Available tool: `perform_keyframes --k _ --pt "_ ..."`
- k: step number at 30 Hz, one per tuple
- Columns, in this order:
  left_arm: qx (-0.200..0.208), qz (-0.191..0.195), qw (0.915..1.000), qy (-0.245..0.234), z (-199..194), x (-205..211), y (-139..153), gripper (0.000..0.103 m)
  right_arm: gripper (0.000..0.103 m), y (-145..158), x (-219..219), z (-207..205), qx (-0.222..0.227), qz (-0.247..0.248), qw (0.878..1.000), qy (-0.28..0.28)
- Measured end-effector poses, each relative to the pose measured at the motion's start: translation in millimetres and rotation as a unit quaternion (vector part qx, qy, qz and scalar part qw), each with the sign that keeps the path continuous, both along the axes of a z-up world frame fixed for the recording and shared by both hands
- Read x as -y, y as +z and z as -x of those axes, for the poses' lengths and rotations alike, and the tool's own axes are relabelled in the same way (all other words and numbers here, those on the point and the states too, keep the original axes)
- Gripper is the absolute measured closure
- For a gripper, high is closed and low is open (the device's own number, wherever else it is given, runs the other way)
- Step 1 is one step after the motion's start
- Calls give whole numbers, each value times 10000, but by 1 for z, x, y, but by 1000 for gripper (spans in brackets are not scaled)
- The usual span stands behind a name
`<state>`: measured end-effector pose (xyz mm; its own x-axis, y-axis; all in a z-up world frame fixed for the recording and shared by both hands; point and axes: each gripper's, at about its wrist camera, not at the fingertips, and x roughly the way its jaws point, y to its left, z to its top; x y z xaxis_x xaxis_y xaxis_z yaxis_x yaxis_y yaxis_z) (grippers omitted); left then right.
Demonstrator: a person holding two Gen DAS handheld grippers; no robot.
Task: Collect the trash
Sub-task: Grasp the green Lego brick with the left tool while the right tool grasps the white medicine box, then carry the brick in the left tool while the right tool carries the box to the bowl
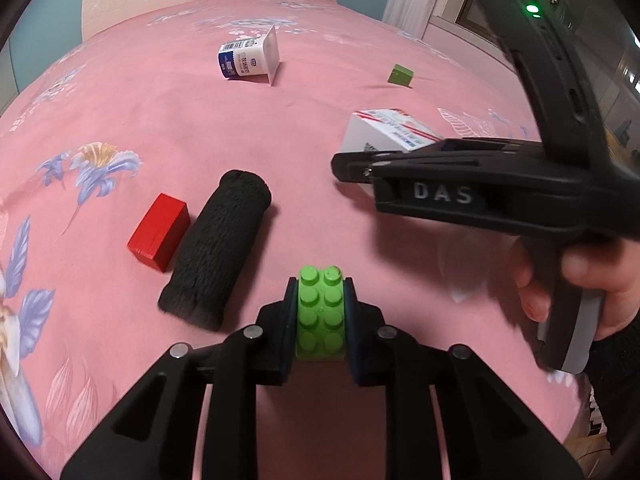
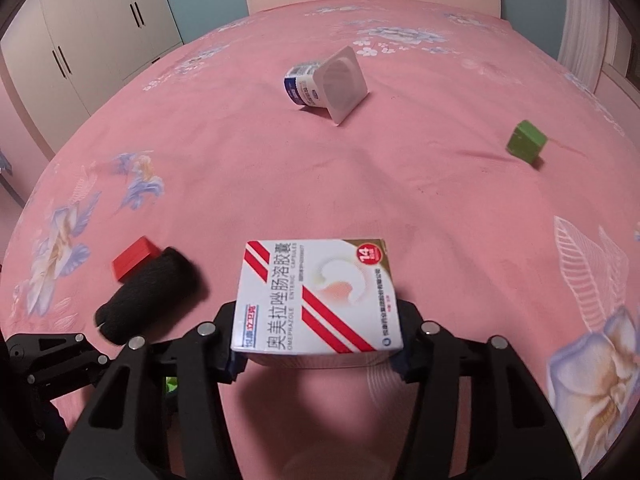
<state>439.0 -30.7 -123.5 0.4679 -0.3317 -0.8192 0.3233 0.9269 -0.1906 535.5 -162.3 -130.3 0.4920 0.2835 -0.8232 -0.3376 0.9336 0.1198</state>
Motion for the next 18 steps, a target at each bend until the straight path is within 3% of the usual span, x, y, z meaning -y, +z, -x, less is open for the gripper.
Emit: perform_keyframes --k 18 --pt "968 -356 9941 344 117 -29 135 79 48 137 19 136 878 163 9959 104"
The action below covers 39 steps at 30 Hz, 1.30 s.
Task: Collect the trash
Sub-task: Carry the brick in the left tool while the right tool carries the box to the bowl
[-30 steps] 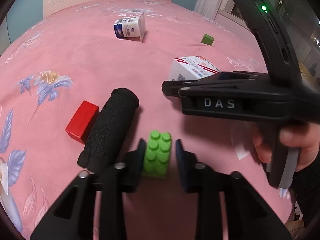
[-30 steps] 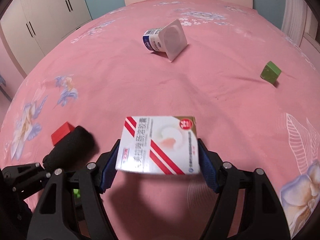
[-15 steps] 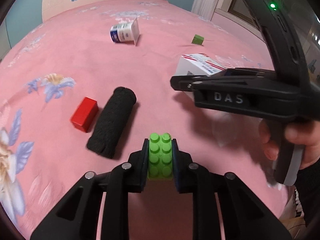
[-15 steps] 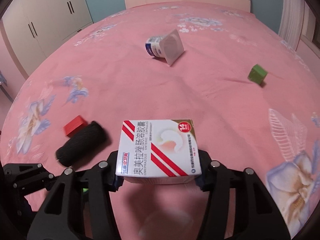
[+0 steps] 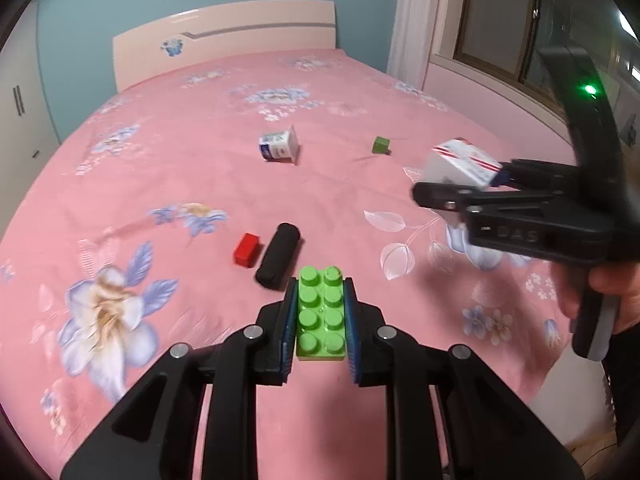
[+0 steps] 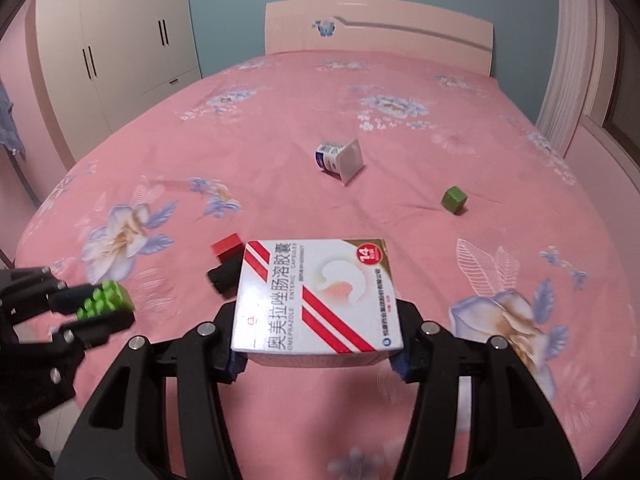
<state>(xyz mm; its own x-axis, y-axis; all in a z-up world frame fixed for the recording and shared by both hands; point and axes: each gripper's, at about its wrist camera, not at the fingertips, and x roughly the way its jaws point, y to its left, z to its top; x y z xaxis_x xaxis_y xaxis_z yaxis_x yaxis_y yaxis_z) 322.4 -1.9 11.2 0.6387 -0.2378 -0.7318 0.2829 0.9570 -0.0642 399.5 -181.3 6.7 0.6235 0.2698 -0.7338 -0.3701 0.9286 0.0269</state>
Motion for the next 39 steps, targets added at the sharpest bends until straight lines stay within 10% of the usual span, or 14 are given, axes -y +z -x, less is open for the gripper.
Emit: perform_keyframes --k 21,39 --pt "512 -228 9969 560 148 -38 78 79 48 106 -9 183 832 73 9942 674" --pt "-389 -490 9969 478 204 -36 -6 79 48 26 -37 256 83 334 9924 1185"
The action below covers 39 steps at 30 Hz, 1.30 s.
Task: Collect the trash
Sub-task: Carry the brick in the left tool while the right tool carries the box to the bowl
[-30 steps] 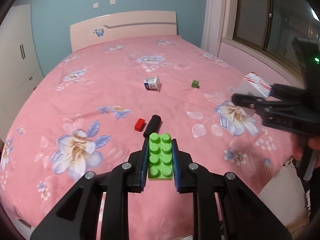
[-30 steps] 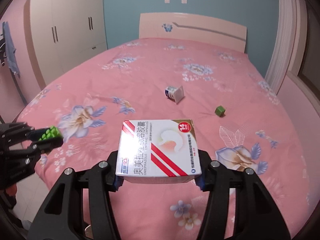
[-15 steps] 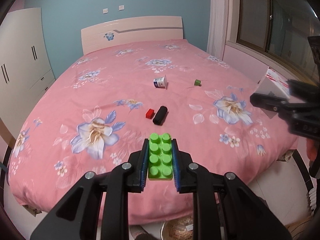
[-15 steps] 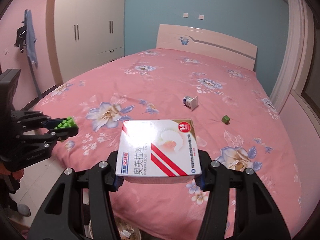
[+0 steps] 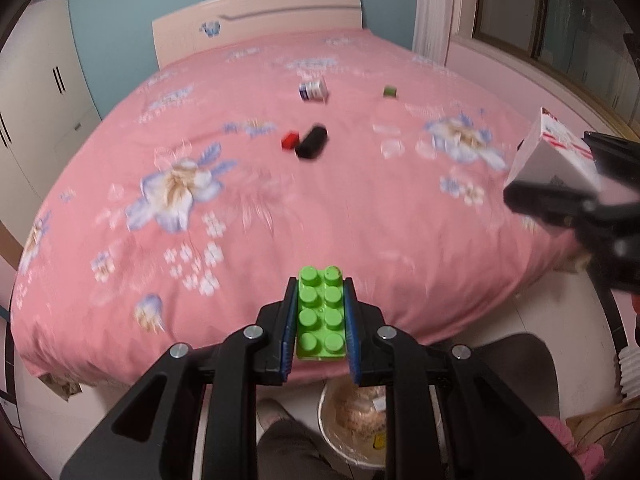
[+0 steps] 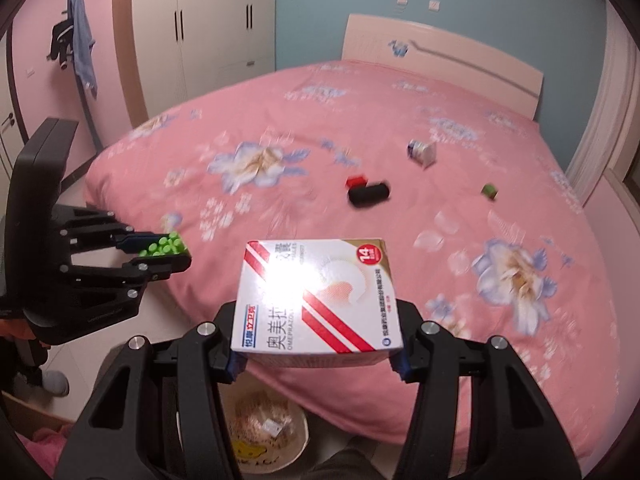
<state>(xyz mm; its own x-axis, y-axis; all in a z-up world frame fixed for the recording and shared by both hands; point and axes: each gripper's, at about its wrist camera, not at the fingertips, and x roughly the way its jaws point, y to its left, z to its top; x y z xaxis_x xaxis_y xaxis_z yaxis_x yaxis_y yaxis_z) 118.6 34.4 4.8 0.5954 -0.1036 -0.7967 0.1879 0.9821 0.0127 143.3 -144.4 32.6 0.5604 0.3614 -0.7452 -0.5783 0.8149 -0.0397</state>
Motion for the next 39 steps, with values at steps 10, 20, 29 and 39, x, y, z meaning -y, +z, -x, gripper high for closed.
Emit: perform_keyframes --k 10,20,29,39 --pt "-506 -7 9987 -49 8 3 -51 79 48 -87 -14 10 -881 254 9958 69" --pt "-1176 24 9930 -71 8 8 -114 79 48 -153 -32 20 -1506 477 9873 185" --pt "-1836 98 9829 -46 12 12 -175 79 48 -217 -38 31 -2109 774 9741 258" --pt "-2575 66 9662 -103 18 21 -238 79 48 -283 -43 41 -2711 1077 9560 294"
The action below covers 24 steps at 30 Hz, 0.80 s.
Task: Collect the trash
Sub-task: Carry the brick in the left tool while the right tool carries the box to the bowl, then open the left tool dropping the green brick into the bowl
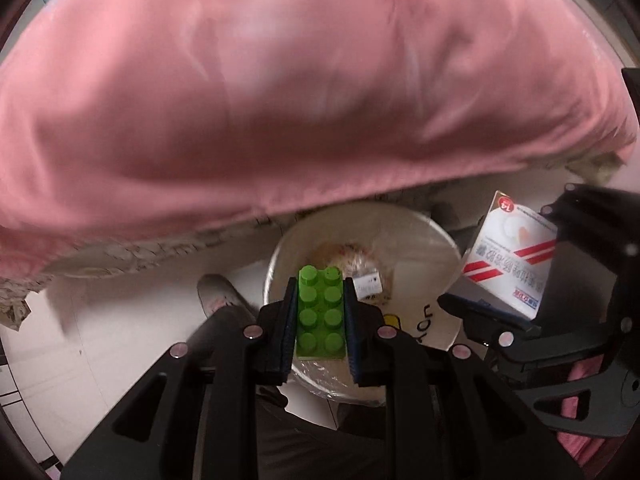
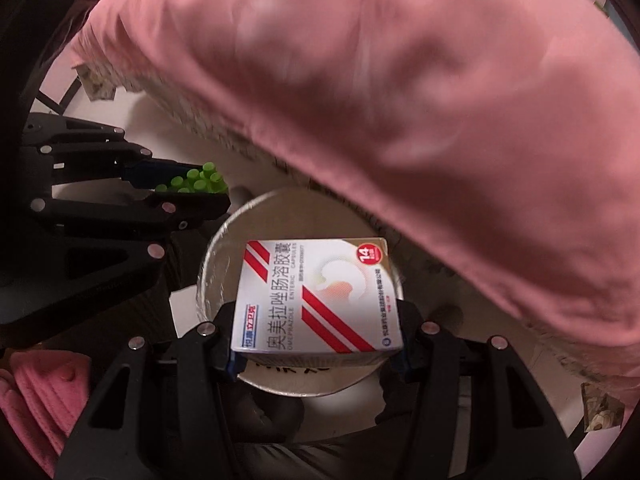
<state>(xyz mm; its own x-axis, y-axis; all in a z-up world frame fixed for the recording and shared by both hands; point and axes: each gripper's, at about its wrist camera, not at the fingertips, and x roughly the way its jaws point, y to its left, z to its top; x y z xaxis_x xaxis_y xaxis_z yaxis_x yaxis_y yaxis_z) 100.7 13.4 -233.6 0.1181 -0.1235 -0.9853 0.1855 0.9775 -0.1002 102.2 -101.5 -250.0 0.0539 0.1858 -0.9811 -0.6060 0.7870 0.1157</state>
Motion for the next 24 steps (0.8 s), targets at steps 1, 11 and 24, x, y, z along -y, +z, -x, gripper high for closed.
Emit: perform_keyframes --k 1,11,24 --pt "-69 -7 10000 -3 1 1 -6 79 48 -7 0 1 -69 35 10000 4" --pt "-684 55 9976 135 -1 6 -54 79 48 -61 5 0 -711 261 9970 -153" --pt "-1414 314 9887 381 -6 9 -110 79 48 -120 0 -6 -1357 585 9888 -205"
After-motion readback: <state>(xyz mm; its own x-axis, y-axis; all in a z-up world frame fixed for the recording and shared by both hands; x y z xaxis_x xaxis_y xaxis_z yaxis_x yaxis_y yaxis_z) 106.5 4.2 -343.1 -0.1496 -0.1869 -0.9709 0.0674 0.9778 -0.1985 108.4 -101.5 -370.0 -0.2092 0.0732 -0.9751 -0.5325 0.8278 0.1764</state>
